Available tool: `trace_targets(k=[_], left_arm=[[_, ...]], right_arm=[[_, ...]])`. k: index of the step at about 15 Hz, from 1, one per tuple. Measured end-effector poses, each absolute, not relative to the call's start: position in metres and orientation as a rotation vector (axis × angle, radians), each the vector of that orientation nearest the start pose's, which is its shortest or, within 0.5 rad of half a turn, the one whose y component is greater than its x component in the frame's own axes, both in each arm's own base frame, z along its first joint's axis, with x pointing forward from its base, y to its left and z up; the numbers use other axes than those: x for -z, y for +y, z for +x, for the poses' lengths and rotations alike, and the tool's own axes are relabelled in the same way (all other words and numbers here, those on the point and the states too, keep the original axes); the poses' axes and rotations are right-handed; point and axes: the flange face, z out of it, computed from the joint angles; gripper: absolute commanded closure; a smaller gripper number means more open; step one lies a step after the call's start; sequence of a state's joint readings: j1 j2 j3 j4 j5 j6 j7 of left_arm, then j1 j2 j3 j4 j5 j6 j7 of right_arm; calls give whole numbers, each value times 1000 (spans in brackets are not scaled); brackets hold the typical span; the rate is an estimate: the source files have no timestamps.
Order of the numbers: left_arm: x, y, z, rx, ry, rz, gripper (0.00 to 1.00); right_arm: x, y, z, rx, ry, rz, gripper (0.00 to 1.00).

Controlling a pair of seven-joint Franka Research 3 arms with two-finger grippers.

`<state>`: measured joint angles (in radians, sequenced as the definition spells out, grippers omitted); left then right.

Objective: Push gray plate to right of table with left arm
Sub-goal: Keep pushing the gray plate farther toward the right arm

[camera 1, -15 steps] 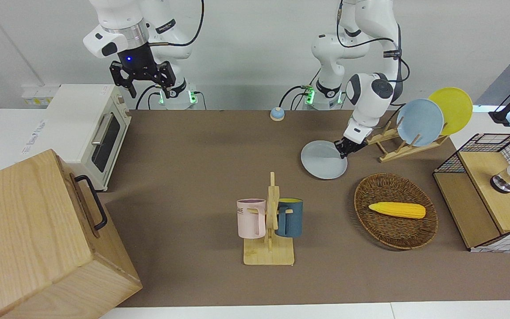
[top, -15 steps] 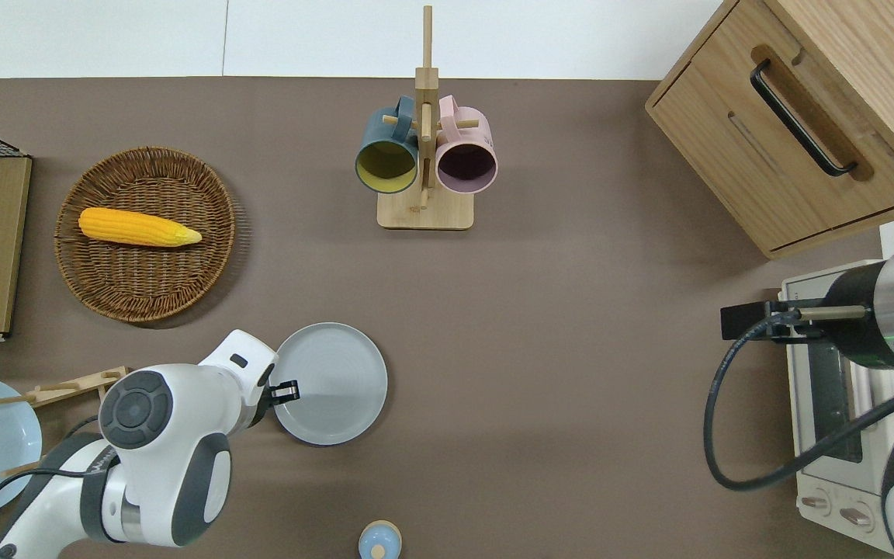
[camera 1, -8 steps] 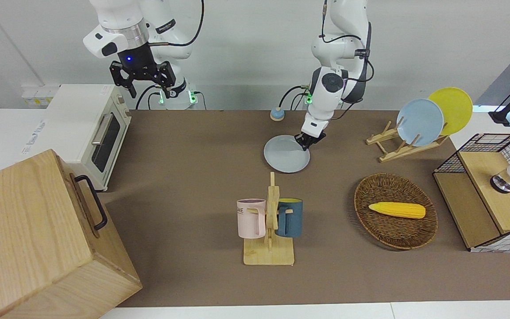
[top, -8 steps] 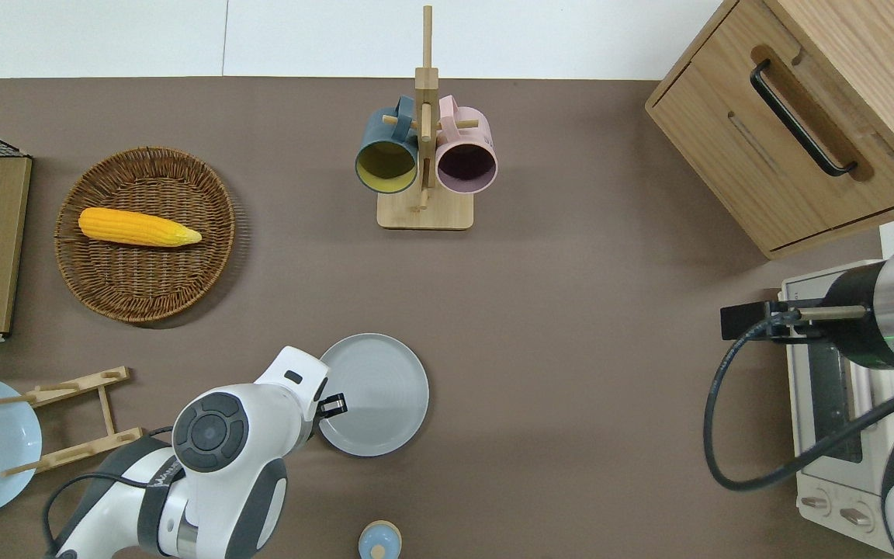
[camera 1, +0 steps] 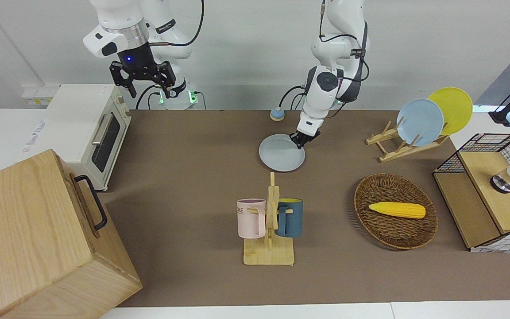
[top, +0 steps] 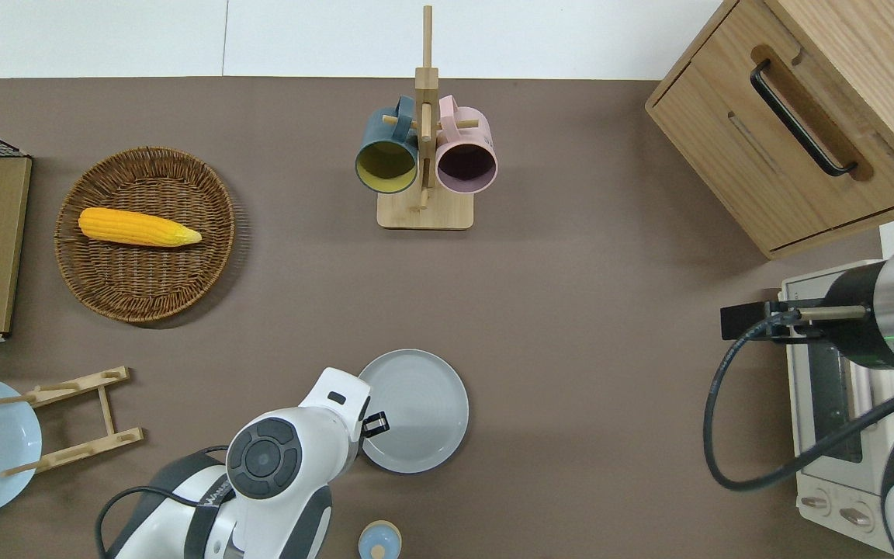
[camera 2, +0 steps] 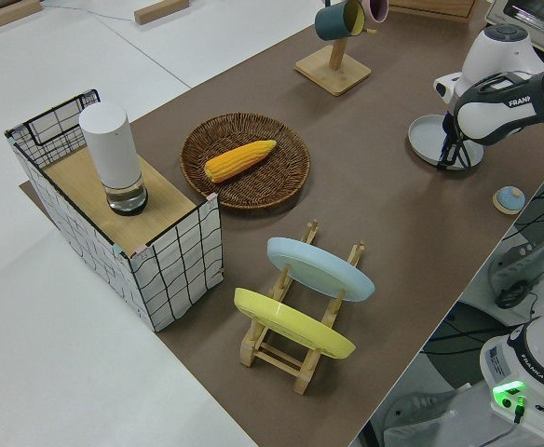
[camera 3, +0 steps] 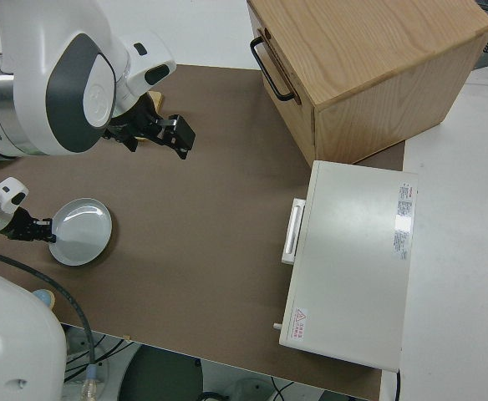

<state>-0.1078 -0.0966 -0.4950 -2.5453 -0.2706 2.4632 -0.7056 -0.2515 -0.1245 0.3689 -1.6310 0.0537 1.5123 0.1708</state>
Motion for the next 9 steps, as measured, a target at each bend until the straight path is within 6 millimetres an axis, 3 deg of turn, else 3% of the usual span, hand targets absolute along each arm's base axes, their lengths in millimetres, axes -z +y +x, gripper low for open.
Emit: trace_targets(k=[3, 6, 9], left_arm=[[-301, -272, 361, -112, -512, -3214, 994], [-299, -279, 362, -120, -513, -3230, 994], [-298, -299, 359, -111, -564, -3259, 994]], right_arm=[[-653, 79, 506, -6, 83, -3132, 5], [-653, 79, 506, -6, 83, -3132, 5], [-653, 79, 506, -6, 83, -3132, 5]])
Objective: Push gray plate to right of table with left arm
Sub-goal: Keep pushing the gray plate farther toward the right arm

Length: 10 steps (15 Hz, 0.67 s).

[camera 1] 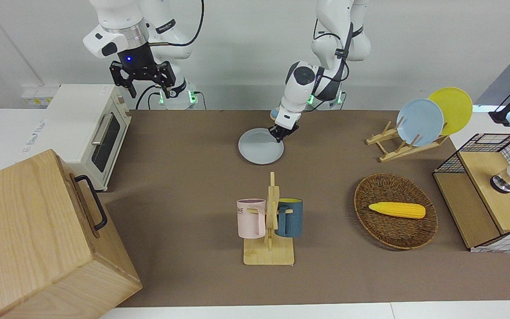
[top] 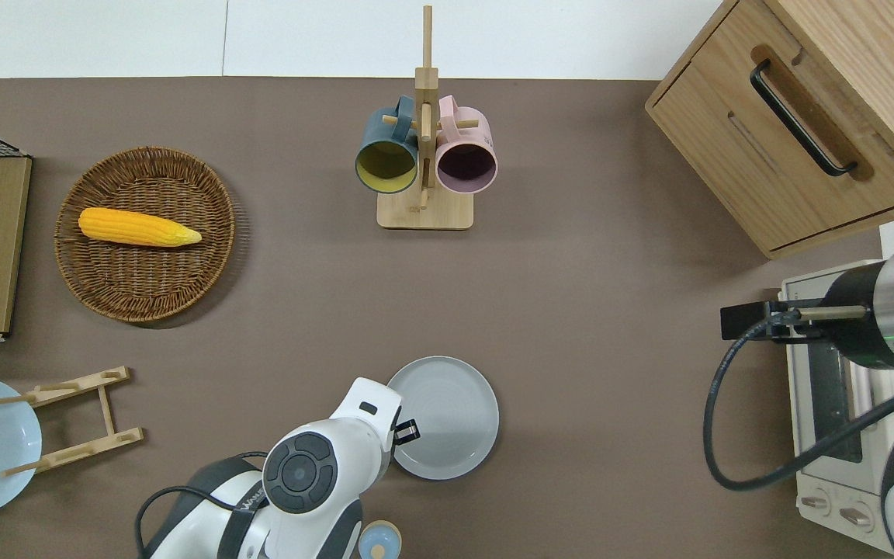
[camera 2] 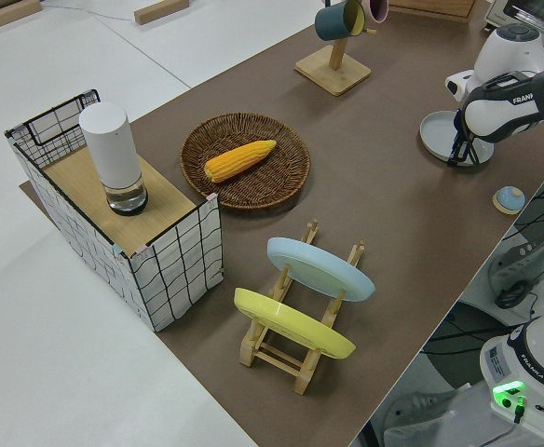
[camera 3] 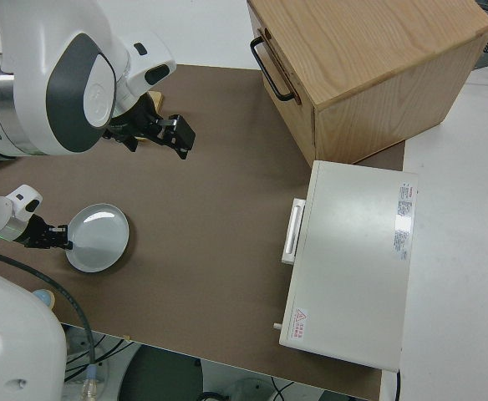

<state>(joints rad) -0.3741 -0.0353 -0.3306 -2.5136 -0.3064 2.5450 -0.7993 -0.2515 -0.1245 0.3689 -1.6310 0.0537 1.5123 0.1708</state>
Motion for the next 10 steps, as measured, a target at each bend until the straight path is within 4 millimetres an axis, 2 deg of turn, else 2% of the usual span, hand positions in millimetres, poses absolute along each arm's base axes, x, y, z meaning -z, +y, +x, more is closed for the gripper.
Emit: trace_targets(k=[6, 10], left_arm=[[-297, -339, 361, -133, -669, -3270, 990], [-297, -355, 368, -136, -669, -3281, 982]], right_arm=[[-653, 79, 506, -6, 83, -3132, 7], [-653, 79, 506, -6, 83, -3132, 5]])
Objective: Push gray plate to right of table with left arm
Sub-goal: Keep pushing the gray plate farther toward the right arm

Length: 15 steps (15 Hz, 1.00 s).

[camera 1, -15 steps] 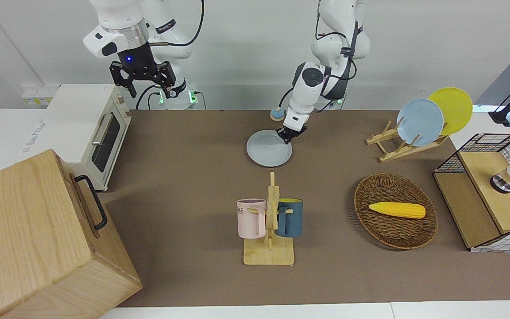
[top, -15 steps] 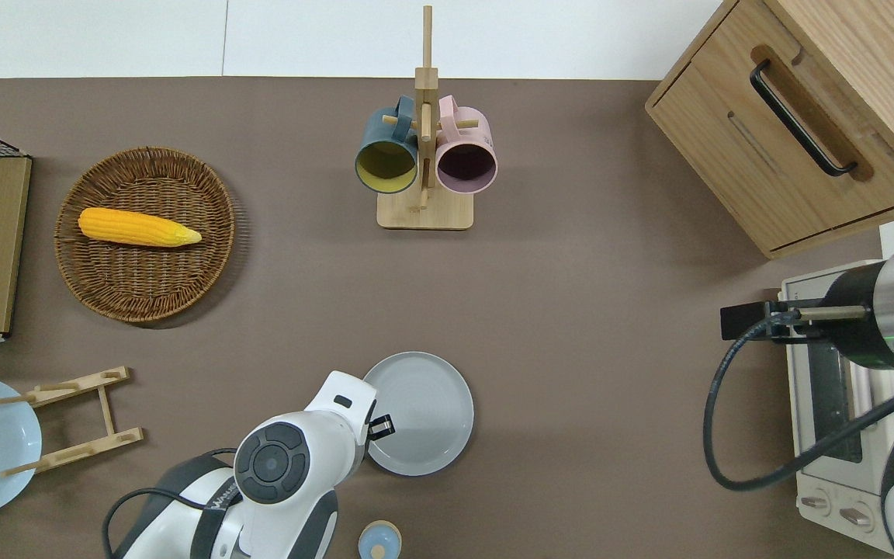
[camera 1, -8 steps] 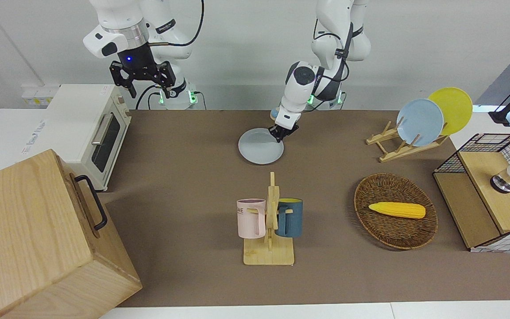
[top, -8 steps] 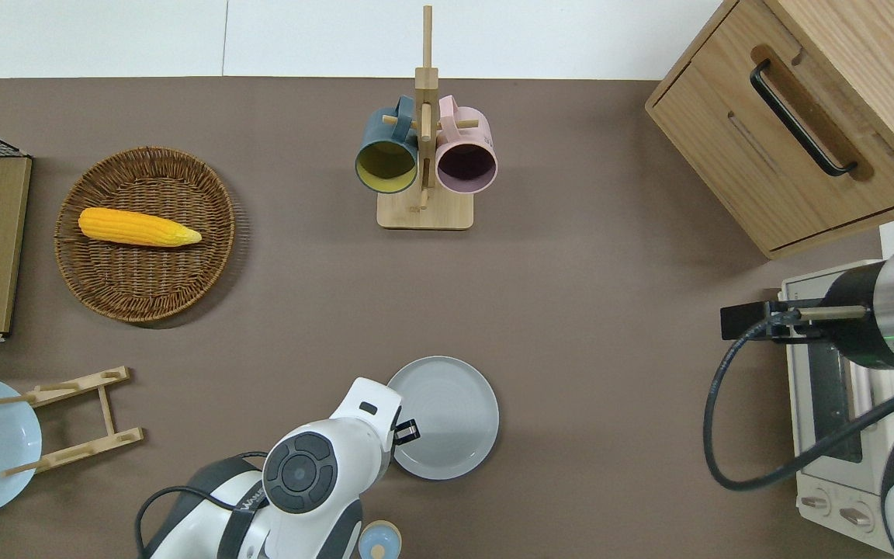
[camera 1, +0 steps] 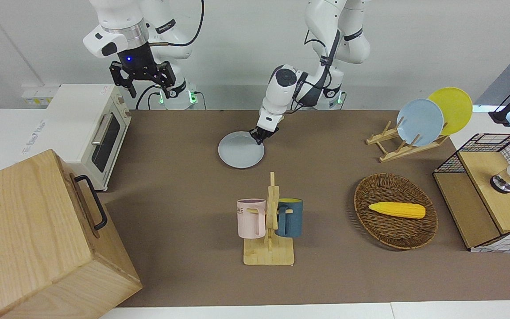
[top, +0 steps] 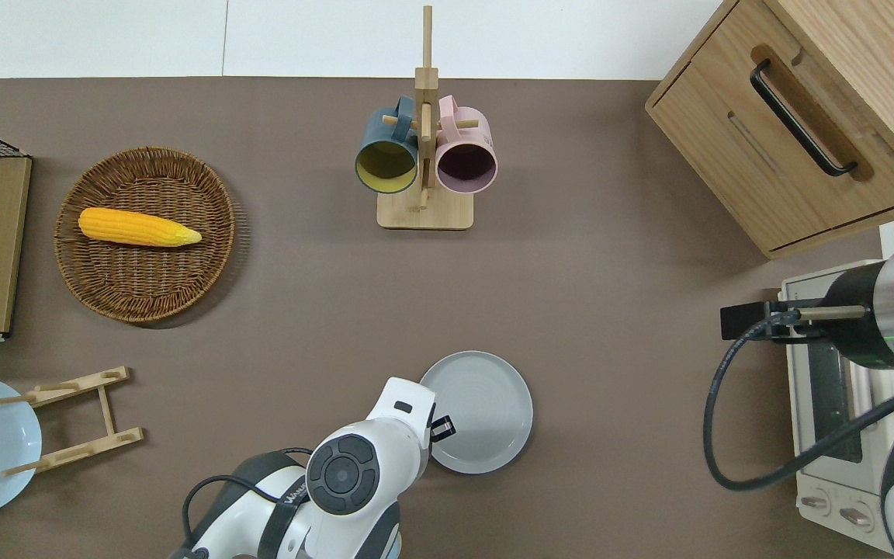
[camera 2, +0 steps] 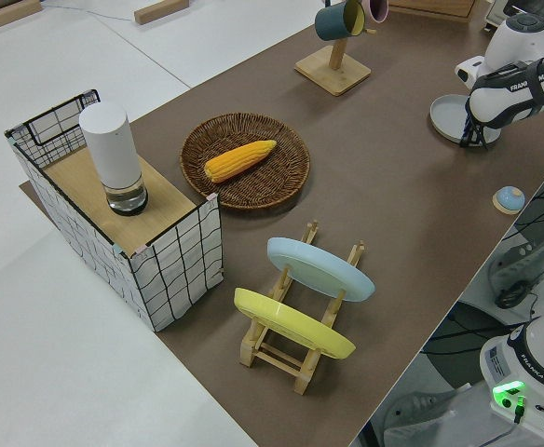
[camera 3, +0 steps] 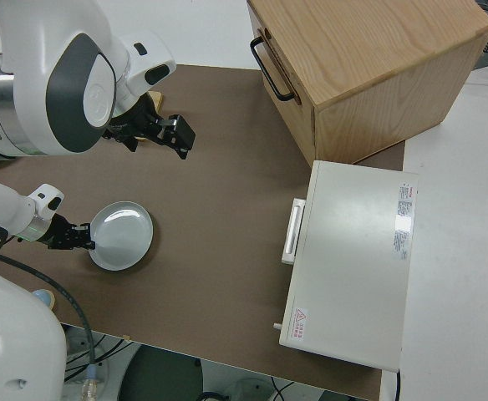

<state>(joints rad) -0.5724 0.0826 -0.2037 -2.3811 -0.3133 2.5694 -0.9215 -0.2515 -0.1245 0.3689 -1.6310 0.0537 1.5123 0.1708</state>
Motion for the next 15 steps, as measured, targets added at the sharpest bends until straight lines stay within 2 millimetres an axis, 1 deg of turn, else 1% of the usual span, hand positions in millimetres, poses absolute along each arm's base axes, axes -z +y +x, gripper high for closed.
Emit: trace_targets(k=[3, 4, 6, 10, 11, 12, 14, 15], left_arm=[[-295, -373, 373, -151, -670, -3298, 955], [-295, -378, 374, -153, -675, -3304, 932], [-294, -382, 376, -150, -678, -3312, 877], [-291, -384, 376, -153, -689, -3313, 840], [-291, -384, 376, -153, -691, -3315, 811], [-291, -385, 376, -153, -691, -3316, 750], [-292, -386, 377, -154, -693, -3317, 681], [-292, -386, 377, -154, -697, -3316, 620]], right_arm=[[-653, 79, 506, -6, 83, -3132, 5], [-653, 79, 506, -6, 83, -3132, 5], [-653, 79, 506, -6, 83, -3132, 5], [-653, 79, 506, -6, 83, -3132, 5], [-653, 79, 506, -6, 83, -3132, 5], [-653, 79, 506, -6, 83, -3132, 5], [-653, 79, 506, -6, 83, -3132, 5], [-653, 79, 506, -6, 83, -3132, 5]])
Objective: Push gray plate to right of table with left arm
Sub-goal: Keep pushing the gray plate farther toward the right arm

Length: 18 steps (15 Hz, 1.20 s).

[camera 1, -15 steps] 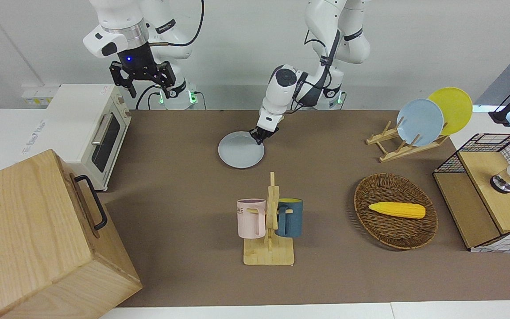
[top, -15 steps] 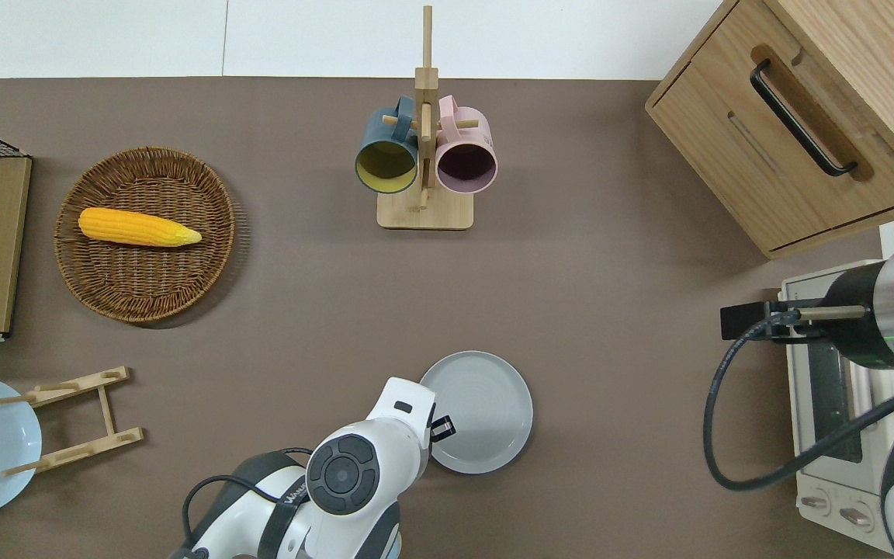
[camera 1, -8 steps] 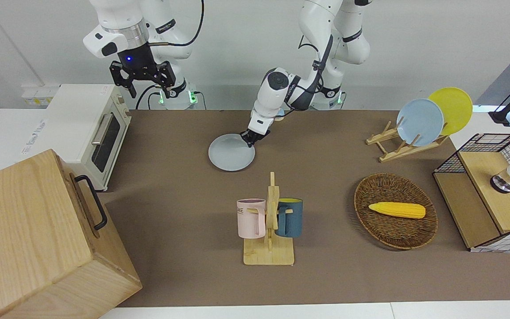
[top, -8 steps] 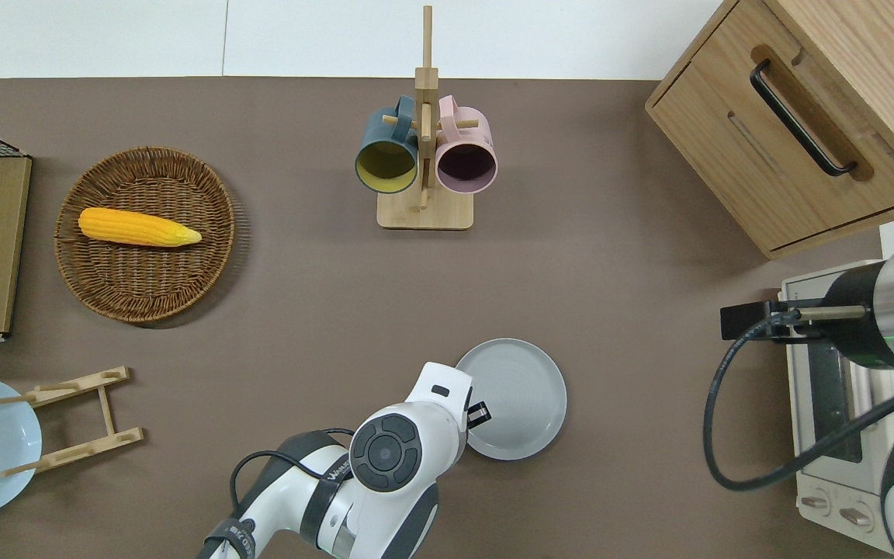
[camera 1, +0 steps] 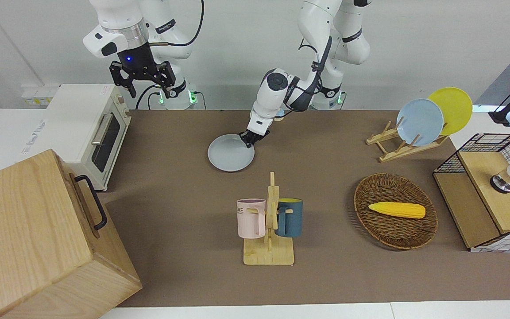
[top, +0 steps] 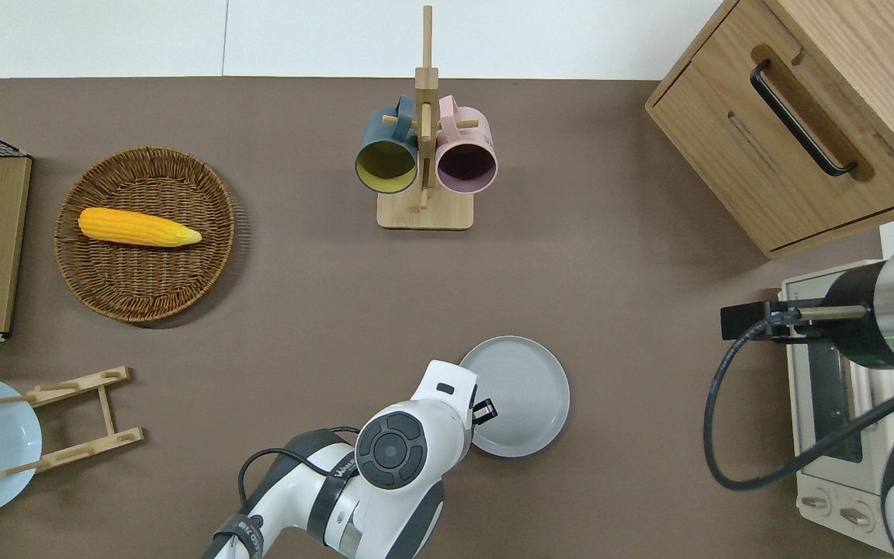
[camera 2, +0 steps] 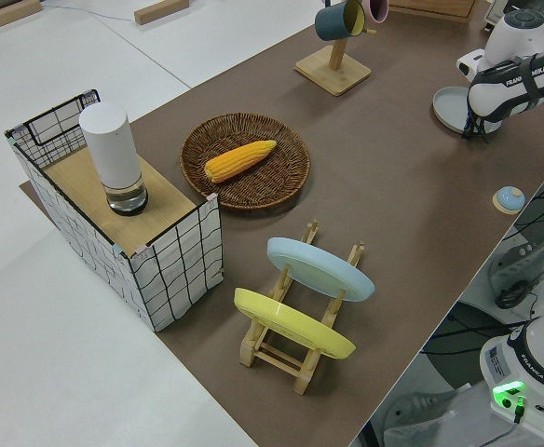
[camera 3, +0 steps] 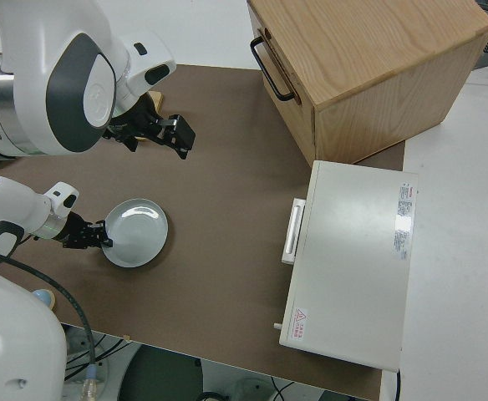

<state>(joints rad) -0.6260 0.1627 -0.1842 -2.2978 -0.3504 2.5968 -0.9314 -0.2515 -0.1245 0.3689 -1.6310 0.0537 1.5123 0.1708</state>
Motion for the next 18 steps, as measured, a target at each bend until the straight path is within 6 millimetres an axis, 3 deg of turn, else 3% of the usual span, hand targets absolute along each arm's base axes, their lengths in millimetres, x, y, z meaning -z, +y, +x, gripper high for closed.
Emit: trace_targets(k=[2, 4, 7, 9, 14, 18], left_arm=[[-290, -388, 377, -160, -729, -3310, 493], [-286, -393, 378, -166, -774, -3300, 444], [-286, -398, 380, -170, -801, -3299, 290], [-288, -400, 381, -170, -811, -3299, 10], [-303, -401, 385, -219, -809, -3282, 11], [-348, -390, 406, -330, -803, -3231, 9]], right_arm=[[-653, 79, 506, -6, 83, -3132, 5], [-653, 79, 506, -6, 83, -3132, 5], [-653, 79, 506, -6, 83, -3132, 5], [-653, 79, 506, -6, 83, -3132, 5], [-653, 79, 506, -6, 83, -3132, 5], [-653, 79, 506, -6, 83, -3132, 5]])
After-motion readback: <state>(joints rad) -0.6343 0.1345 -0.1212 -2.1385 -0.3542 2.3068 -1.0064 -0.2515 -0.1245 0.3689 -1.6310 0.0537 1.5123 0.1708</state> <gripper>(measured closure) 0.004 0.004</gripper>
